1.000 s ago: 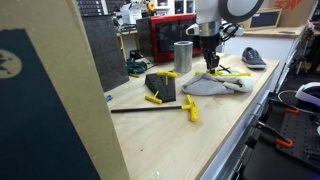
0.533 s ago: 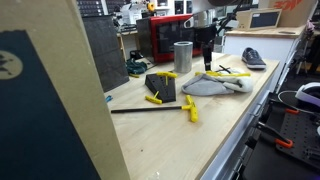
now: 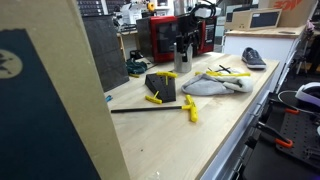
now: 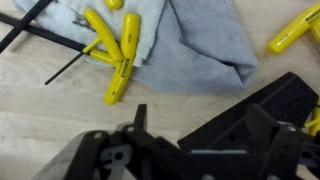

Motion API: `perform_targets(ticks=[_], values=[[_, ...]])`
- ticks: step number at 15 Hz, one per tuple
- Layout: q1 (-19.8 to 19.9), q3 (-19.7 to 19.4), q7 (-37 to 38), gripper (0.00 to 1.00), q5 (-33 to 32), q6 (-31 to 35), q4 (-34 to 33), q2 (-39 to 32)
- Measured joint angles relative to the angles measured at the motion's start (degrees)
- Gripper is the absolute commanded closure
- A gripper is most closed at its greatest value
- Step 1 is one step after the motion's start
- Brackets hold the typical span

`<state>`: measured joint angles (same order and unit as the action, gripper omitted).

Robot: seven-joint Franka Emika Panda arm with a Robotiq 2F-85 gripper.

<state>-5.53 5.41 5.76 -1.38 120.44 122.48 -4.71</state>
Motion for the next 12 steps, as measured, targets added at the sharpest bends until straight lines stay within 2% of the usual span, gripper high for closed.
perform_targets(ticks=[7,12], values=[[-3.9,0.4,24.6,0.00,2.5,0.0,-10.4,-10.7],[-5.2,0.4,35.9,0.00,8.8,1.1,-13.6,-12.0]])
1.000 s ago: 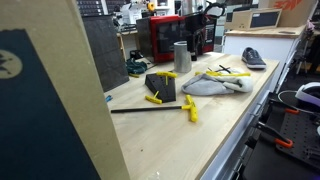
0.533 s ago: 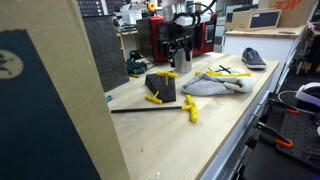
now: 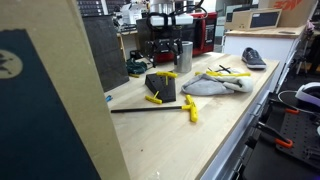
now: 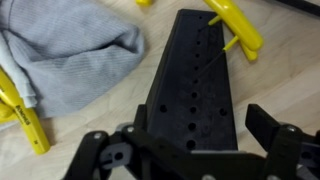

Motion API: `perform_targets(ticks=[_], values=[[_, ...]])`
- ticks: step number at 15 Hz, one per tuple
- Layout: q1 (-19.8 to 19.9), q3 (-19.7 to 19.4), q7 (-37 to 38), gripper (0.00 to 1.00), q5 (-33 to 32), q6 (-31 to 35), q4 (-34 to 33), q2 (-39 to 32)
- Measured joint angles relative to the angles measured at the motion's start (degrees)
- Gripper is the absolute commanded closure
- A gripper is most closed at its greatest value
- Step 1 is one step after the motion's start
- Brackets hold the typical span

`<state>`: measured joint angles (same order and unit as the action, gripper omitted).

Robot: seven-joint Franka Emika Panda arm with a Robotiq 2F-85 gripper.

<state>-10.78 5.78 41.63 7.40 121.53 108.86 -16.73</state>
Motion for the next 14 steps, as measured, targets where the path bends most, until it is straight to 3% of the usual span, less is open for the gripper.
perform_targets(ticks=[6,7,14], values=[[-3.1,0.0,9.8,0.00,0.4,4.9,-0.1,-2.4],[-3.4,0.0,11.1,0.20,0.3,5.5,-0.1,-3.1],[-3.8,-0.6,15.9,0.73,0.0,6.6,-0.1,-5.9]])
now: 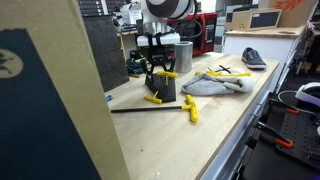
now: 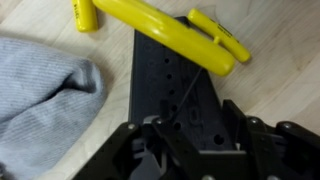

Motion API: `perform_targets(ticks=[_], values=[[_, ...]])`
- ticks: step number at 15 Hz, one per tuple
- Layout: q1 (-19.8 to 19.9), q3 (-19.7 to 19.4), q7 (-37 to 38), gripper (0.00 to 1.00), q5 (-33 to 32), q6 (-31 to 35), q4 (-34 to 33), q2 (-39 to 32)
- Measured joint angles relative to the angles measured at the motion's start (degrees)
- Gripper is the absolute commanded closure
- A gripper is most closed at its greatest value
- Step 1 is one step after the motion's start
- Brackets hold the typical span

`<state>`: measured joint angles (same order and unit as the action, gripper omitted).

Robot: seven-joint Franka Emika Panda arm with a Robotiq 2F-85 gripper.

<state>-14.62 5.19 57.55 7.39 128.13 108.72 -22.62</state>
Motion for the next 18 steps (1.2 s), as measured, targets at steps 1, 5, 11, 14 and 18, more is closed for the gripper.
perform_targets(ticks=[1,5,11,14,18], values=[[0.0,-0.1,0.3,0.80,0.0,0.0,0.0,0.0],[0.0,-0.4,0.4,1.00,0.0,0.0,0.0,0.0],[0.3,-0.5,0.4,0.99,0.5,0.0,-0.1,0.2],[1.2,-0.5,0.4,0.99,3.0,0.0,-0.1,0.8],[3.7,-0.5,0.5,0.99,9.3,0.1,0.0,1.9]])
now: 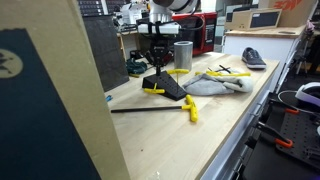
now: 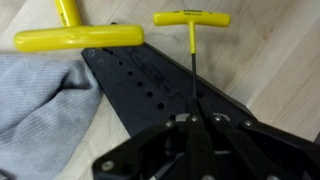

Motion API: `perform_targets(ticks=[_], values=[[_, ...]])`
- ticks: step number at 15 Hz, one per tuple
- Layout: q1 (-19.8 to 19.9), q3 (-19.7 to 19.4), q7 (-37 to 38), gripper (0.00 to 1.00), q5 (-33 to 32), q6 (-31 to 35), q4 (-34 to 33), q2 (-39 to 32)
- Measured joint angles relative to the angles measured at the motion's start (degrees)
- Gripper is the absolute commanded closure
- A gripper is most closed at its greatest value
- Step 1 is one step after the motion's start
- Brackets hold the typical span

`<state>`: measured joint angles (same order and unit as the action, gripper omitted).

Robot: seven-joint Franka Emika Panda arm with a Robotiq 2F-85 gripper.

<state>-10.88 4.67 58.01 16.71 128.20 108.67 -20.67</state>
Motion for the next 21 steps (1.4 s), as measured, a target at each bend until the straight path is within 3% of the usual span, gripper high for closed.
perform_targets(ticks=[8,18,21], values=[[6.3,-2.2,-0.8,0.99,5.7,-0.5,0.8,4.4],[7.9,-4.2,-13.3,0.99,-5.7,-16.0,3.9,12.9],[8.8,-5.0,-17.4,0.99,-8.8,-18.0,4.9,14.1]])
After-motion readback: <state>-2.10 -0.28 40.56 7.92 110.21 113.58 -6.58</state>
